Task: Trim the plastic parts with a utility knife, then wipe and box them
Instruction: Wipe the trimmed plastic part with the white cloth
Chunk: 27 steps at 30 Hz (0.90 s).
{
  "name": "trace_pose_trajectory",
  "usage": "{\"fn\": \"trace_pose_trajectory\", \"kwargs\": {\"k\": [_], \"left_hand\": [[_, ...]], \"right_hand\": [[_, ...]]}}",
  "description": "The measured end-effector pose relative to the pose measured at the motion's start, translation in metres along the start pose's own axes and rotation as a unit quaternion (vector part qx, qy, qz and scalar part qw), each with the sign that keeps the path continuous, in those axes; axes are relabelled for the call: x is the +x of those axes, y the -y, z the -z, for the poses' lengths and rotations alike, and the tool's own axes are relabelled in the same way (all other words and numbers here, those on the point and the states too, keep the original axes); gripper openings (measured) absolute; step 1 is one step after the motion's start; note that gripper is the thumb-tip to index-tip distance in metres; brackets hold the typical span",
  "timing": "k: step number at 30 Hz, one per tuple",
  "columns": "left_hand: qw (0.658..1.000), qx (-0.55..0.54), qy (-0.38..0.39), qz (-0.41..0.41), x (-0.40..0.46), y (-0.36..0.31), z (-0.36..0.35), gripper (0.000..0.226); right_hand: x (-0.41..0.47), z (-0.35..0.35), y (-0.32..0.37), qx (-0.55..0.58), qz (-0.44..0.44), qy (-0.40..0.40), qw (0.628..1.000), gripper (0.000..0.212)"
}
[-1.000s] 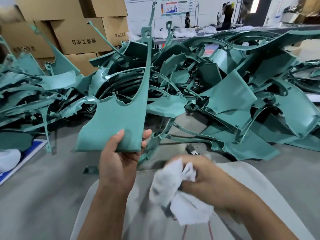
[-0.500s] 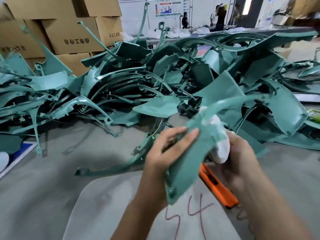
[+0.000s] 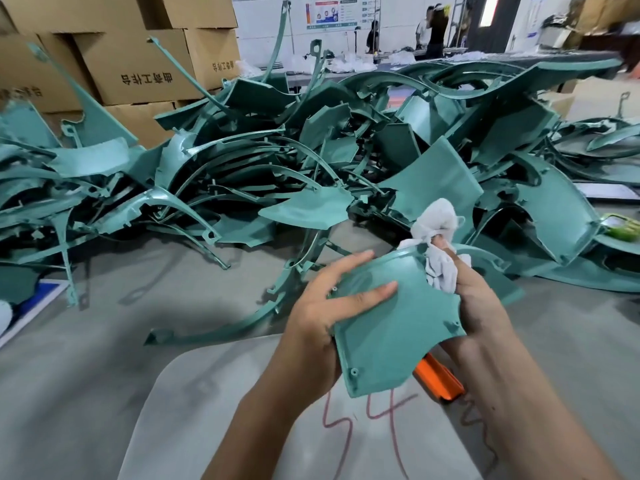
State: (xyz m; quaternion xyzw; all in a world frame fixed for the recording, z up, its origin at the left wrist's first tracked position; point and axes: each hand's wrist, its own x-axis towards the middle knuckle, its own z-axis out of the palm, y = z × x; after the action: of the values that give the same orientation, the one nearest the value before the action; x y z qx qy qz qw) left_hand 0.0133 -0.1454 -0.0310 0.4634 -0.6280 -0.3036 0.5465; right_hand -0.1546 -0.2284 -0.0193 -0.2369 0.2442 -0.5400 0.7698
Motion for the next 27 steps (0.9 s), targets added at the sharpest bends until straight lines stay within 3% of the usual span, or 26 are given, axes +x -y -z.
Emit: {"fn": "trace_pose_trajectory", "kwargs": {"k": [2, 4, 6, 7, 8, 11, 13, 16, 21, 27], "left_hand": [[0.998, 0.042, -0.034, -0.010, -0.001, 0.004, -0.001, 0.062], [0.990, -0.089, -0.103, 0.047, -0.001, 0.002, -0.004, 0.060], [0.958, -0.223, -0.143, 0.106, 0.000, 0.000, -0.008, 0.043], [0.948, -0.250, -0.154, 0.120, 0.000, 0.001, -0.009, 0.037], [0.943, -0.261, -0.157, 0.137, 0.000, -0.001, -0.011, 0.045], [0.951, -0.220, -0.170, 0.137, -0.002, -0.001, -0.016, 0.083], [0.959, -0.187, -0.160, 0.137, -0.004, 0.004, -0.018, 0.091], [0.965, -0.177, -0.151, 0.117, -0.003, 0.009, -0.016, 0.082], [0.961, -0.177, -0.194, 0.080, 0.003, 0.013, 0.003, 0.069], [0.944, -0.179, -0.266, 0.080, 0.004, 0.017, 0.016, 0.054]], "right_hand": [[0.001, -0.001, 0.000, -0.005, 0.066, -0.042, 0.997, 0.010], [0.002, -0.001, 0.002, -0.015, 0.103, -0.069, 0.992, 0.018], [0.002, -0.001, 0.005, -0.038, 0.125, -0.077, 0.988, 0.024], [0.002, -0.001, 0.006, -0.049, 0.132, -0.073, 0.987, 0.025], [0.001, -0.001, 0.006, -0.059, 0.138, -0.067, 0.986, 0.026], [0.001, -0.003, 0.003, -0.127, 0.150, -0.064, 0.978, 0.028], [0.001, -0.003, 0.000, -0.173, 0.153, -0.053, 0.971, 0.030], [0.004, 0.000, 0.000, -0.173, 0.132, -0.012, 0.976, 0.032], [-0.001, 0.001, 0.002, -0.169, 0.070, 0.144, 0.973, 0.022], [0.003, 0.009, 0.001, -0.366, 0.121, 0.017, 0.923, 0.028]]}}
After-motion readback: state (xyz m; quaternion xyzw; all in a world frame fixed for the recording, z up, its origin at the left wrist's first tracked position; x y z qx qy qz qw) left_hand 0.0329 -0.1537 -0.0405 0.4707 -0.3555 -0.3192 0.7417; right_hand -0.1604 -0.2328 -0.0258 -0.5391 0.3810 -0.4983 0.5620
